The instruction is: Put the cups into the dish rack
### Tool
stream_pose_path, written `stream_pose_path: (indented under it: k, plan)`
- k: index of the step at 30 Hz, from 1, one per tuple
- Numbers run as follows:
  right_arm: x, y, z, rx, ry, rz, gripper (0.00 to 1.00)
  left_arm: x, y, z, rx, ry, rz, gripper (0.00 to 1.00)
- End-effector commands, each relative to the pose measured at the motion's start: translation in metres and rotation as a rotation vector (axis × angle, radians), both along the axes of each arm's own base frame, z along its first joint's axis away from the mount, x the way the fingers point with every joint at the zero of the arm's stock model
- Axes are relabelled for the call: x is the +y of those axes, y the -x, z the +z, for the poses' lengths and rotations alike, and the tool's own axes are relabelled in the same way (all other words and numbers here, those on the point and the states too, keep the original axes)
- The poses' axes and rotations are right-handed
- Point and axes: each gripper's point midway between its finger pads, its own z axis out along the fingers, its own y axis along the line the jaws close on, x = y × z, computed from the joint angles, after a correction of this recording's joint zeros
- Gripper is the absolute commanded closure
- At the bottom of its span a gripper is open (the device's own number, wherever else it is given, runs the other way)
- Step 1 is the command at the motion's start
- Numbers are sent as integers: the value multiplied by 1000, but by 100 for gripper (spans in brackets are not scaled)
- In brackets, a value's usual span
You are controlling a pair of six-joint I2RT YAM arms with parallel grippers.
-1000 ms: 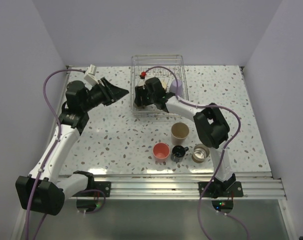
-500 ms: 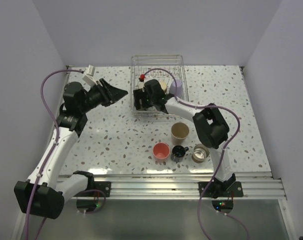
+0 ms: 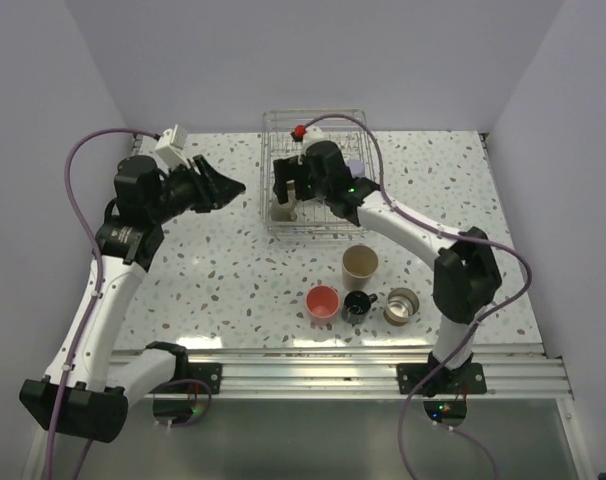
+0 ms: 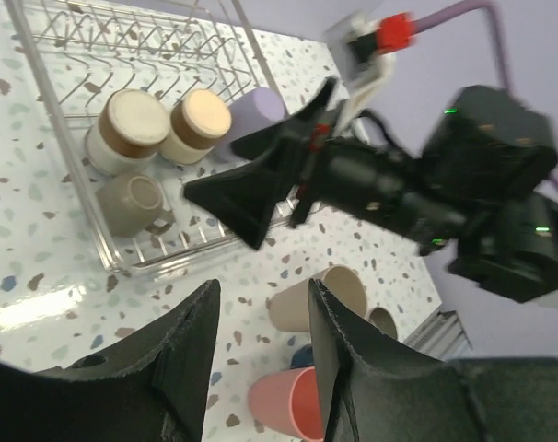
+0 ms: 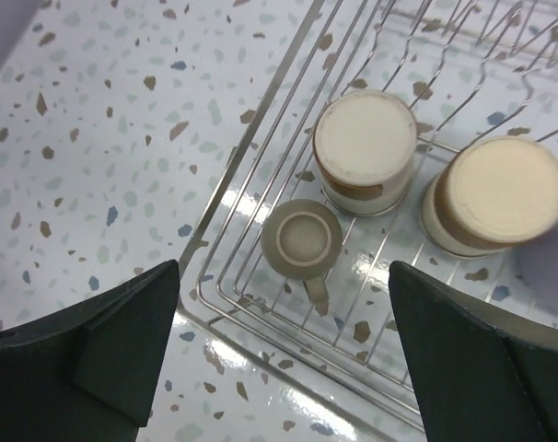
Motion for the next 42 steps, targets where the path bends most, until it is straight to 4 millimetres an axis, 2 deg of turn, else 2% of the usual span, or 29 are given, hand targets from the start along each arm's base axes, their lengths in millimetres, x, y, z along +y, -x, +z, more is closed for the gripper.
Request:
stream_pose_path:
  k: [1,2,3,4,6,7,8,9,10,11,12,13,14,16,17,19,20,23,27,33,37,42]
  plan:
    - [-36,16,74,-126,3,-75,1,23,13,-16,20,-196,40,53]
    - [-44,20,83,-137,6,-89,1,22,15,-19,26,-215,34,53]
    - [-59,24,83,-132,36,-133,1,20,17,-26,42,-235,23,53]
    - [-71,34,103,-161,21,-151,1,18,15,-34,66,-254,28,54]
    - [-94,45,101,-145,64,-214,1,-9,23,-44,81,-283,-57,55]
    - [-106,54,116,-158,40,-243,1,-21,20,-53,101,-313,-73,55]
    - [-114,59,117,-152,43,-262,1,-49,32,-58,99,-335,-157,55]
    - [-124,68,108,-125,69,-274,1,-63,36,-62,103,-353,-193,56]
    - [-134,76,117,-130,47,-301,1,-79,33,-71,120,-385,-217,55]
    - [-141,83,111,-115,57,-314,1,-101,46,-74,112,-403,-289,56]
    - [-149,90,107,-96,72,-326,1,-114,50,-77,116,-412,-324,56]
    - [-156,95,106,-87,68,-349,1,-130,52,-86,135,-426,-365,56]
    - [-166,103,110,-93,58,-366,2,-147,65,-89,124,-445,-427,56]
    - [-179,114,107,-79,64,-401,2,-168,72,-102,138,-485,-483,56]
    - [-187,122,109,-82,58,-412,1,-181,85,-105,135,-500,-534,56]
    - [-197,131,106,-72,62,-431,1,-198,94,-115,141,-529,-594,56]
    - [-203,135,104,-69,71,-444,2,-209,107,-118,128,-543,-644,56]
    - [-217,148,105,-74,62,-465,2,-229,123,-129,127,-580,-712,56]
    - [-232,160,106,-78,60,-496,1,-245,135,-145,139,-602,-766,56]
    - [-249,170,117,-106,57,-533,1,-252,138,-187,204,-670,-788,58]
    - [-261,175,131,-138,51,-567,1,-249,134,-217,248,-756,-768,59]
    - [-275,182,148,-175,39,-600,1,-240,136,-235,292,-815,-754,60]
